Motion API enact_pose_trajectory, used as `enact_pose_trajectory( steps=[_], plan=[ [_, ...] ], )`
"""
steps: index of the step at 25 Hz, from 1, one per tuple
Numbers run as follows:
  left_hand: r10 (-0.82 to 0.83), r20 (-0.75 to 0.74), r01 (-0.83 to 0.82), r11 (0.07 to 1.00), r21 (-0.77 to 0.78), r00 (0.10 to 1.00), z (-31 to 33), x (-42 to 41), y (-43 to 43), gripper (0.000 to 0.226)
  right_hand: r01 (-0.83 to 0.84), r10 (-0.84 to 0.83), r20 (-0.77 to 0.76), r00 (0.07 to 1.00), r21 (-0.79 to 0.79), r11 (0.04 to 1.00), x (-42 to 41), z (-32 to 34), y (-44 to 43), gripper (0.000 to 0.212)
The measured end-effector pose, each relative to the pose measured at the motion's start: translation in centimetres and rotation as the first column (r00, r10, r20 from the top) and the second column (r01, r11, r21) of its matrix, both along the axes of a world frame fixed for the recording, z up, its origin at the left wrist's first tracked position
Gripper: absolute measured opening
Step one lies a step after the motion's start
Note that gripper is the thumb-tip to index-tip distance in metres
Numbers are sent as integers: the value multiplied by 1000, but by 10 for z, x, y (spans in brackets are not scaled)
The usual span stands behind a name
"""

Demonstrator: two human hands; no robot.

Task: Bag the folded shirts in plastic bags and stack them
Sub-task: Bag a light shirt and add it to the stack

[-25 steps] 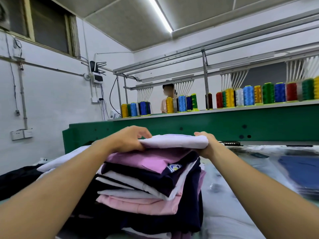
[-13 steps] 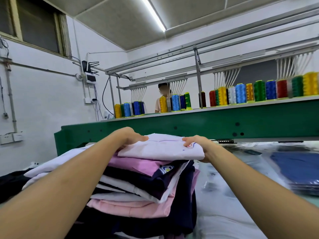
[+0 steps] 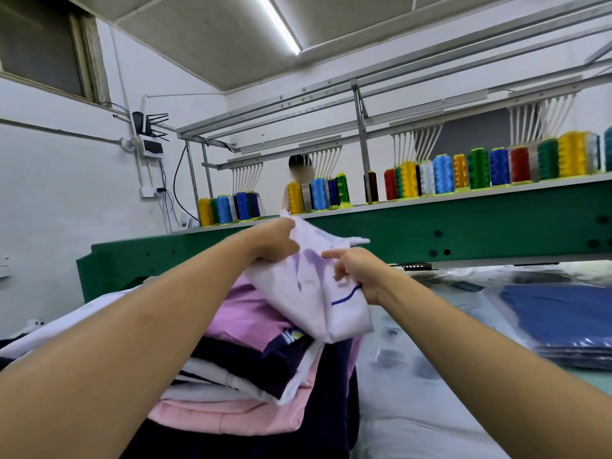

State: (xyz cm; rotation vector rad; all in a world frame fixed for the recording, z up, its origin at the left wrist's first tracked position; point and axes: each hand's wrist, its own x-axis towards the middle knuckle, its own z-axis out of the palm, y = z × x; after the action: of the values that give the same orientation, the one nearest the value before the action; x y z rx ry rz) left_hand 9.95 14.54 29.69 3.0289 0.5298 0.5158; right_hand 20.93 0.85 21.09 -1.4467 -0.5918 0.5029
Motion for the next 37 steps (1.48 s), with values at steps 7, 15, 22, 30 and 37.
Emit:
enact_pose_trajectory(
  steps=[7, 15, 22, 30, 37],
  plan=[
    [-303, -45, 306, 950, 59, 952, 0, 31, -83, 19, 85, -67, -90, 994, 213, 973, 14, 20, -46, 42],
    [-630, 83, 544, 588, -598, 772, -41, 73, -171, 37, 423, -413, -88, 906, 204, 883, 54, 11, -124, 17],
    [-517, -80, 490, 843, -221, 853, -129, 119, -148, 22, 662, -645, 198, 738, -27, 749, 99, -47, -190, 13],
    [-507, -282, 528, 849, -1, 814, -225, 142, -120, 26, 651, -481, 526, 702, -198, 733, 107, -70, -218, 31],
    [-664, -499, 810, 303, 501, 557, -230, 154, -116, 41, 611, -332, 684, 649, -209, 764, 111, -60, -229, 33]
  ],
)
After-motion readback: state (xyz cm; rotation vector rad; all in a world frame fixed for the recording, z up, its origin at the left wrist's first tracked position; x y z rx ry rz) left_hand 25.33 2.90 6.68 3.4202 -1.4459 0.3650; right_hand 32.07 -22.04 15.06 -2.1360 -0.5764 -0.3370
